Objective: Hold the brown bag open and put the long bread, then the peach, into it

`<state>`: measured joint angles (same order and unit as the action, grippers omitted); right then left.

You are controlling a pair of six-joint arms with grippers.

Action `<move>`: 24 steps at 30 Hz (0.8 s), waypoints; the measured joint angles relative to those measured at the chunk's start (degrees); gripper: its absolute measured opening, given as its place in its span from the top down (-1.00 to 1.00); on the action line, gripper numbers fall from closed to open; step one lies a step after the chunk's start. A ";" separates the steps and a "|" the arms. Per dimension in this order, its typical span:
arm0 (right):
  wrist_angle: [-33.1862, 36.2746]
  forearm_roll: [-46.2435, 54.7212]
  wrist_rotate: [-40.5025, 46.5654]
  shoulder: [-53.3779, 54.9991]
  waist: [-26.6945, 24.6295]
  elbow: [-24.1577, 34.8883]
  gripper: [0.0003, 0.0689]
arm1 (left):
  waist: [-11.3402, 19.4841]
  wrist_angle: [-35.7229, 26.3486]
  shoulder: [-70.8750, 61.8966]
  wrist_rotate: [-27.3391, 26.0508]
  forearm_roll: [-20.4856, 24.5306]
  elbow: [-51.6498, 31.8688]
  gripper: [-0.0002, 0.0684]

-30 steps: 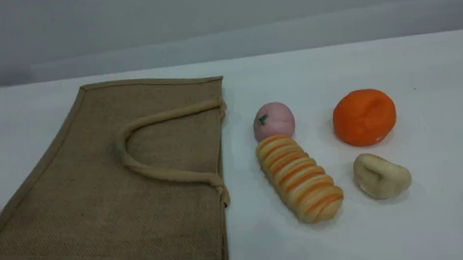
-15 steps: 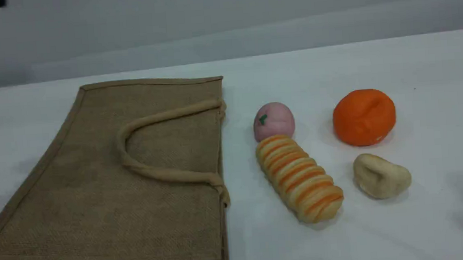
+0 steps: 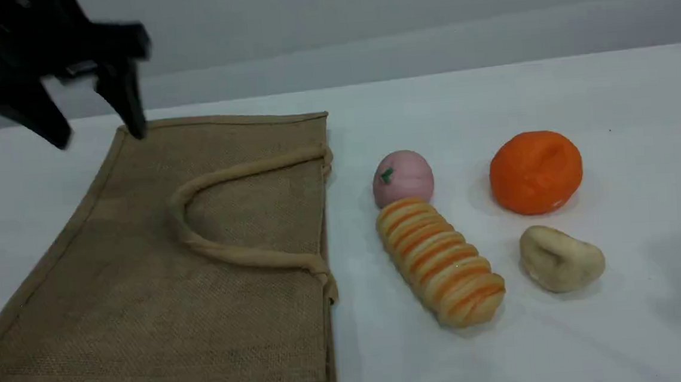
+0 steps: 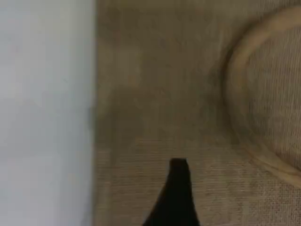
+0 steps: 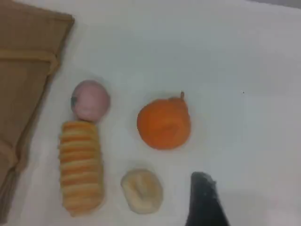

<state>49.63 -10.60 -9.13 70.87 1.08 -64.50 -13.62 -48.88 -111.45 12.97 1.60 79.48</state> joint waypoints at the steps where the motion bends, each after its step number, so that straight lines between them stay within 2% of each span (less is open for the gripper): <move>1: -0.06 0.00 0.00 0.25 0.00 0.00 -0.12 | -0.54 0.17 -1.14 0.05 0.00 0.33 -0.71; 9: -0.39 0.00 0.00 1.76 0.00 0.00 -0.12 | -1.48 0.54 -6.88 3.06 0.11 3.17 -0.71; 24: -0.28 0.00 0.00 1.92 0.00 0.00 -0.12 | -1.48 6.59 -12.71 3.47 -0.06 3.80 -0.71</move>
<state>49.36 -10.60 -9.13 72.79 1.08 -64.50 -15.10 -42.29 -124.16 16.44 1.54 83.28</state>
